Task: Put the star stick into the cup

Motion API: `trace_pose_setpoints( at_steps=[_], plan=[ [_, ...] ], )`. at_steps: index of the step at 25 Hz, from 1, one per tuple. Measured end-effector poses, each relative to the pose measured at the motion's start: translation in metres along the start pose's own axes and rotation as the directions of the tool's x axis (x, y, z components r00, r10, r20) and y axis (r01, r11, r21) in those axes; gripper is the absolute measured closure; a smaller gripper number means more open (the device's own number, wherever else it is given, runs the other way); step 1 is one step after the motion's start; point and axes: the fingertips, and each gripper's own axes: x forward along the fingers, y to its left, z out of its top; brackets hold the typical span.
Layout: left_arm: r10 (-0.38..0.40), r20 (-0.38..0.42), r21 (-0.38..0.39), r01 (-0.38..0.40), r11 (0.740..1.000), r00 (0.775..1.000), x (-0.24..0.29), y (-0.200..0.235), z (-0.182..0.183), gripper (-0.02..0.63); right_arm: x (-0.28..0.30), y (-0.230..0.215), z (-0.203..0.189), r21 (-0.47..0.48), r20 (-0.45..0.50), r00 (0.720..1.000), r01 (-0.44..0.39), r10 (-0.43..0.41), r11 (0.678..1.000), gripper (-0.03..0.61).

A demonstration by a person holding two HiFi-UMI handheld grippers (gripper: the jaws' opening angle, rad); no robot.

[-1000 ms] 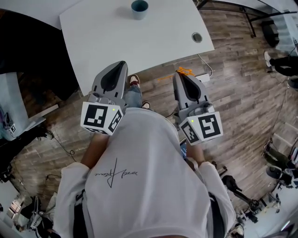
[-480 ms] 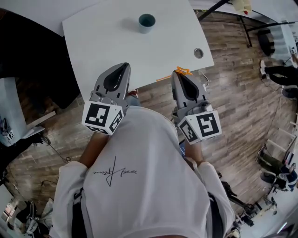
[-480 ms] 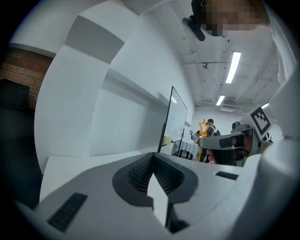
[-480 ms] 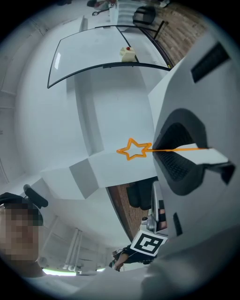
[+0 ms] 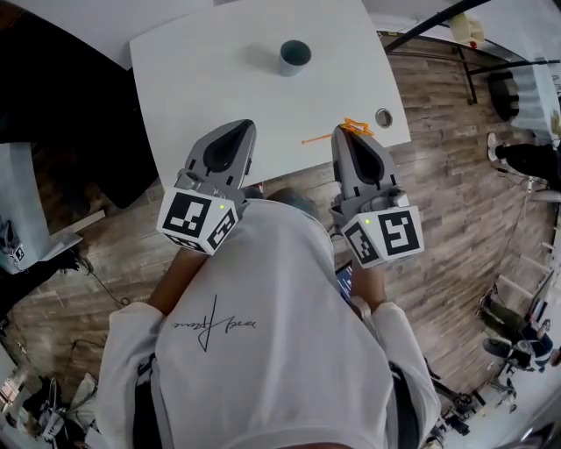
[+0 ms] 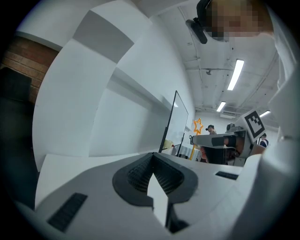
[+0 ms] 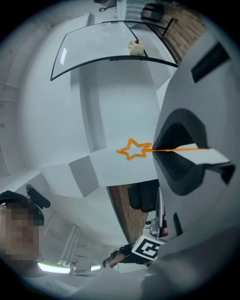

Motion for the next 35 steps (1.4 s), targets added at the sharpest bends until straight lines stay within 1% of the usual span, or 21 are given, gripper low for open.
trace_pose_setpoints(
  at_steps=[4,12,16,23,26,35],
  plan=[
    [0.018,-0.013,-0.002,-0.018,1.000,1.000,0.001,0.009,-0.003,0.606,0.007,-0.004,0.008,-0.016,0.011,1.000,0.005,-0.005,1.000,0.563],
    [0.030,-0.014,-0.024,-0.030,0.999,0.999,0.011,0.009,-0.005,0.606,0.019,-0.022,0.028,-0.048,0.040,0.999,-0.002,0.004,0.999,0.563],
    [0.046,-0.008,-0.032,-0.046,0.998,0.999,0.019,0.013,-0.001,0.606,0.031,-0.033,0.037,-0.054,0.049,0.998,-0.023,0.025,0.998,0.563],
    [0.093,-0.022,-0.049,-0.094,0.994,0.995,0.030,0.026,-0.001,0.606,0.054,-0.044,0.053,-0.066,0.054,0.996,-0.065,0.069,0.996,0.563],
    [0.100,-0.033,-0.058,-0.102,0.993,0.994,0.038,0.028,-0.002,0.606,0.063,-0.051,0.056,-0.062,0.050,0.995,-0.080,0.083,0.995,0.563],
    [0.124,-0.079,-0.072,-0.130,0.989,0.989,0.046,0.037,-0.018,0.606,0.082,-0.067,0.057,-0.056,0.046,0.995,-0.086,0.088,0.995,0.563]
  ],
)
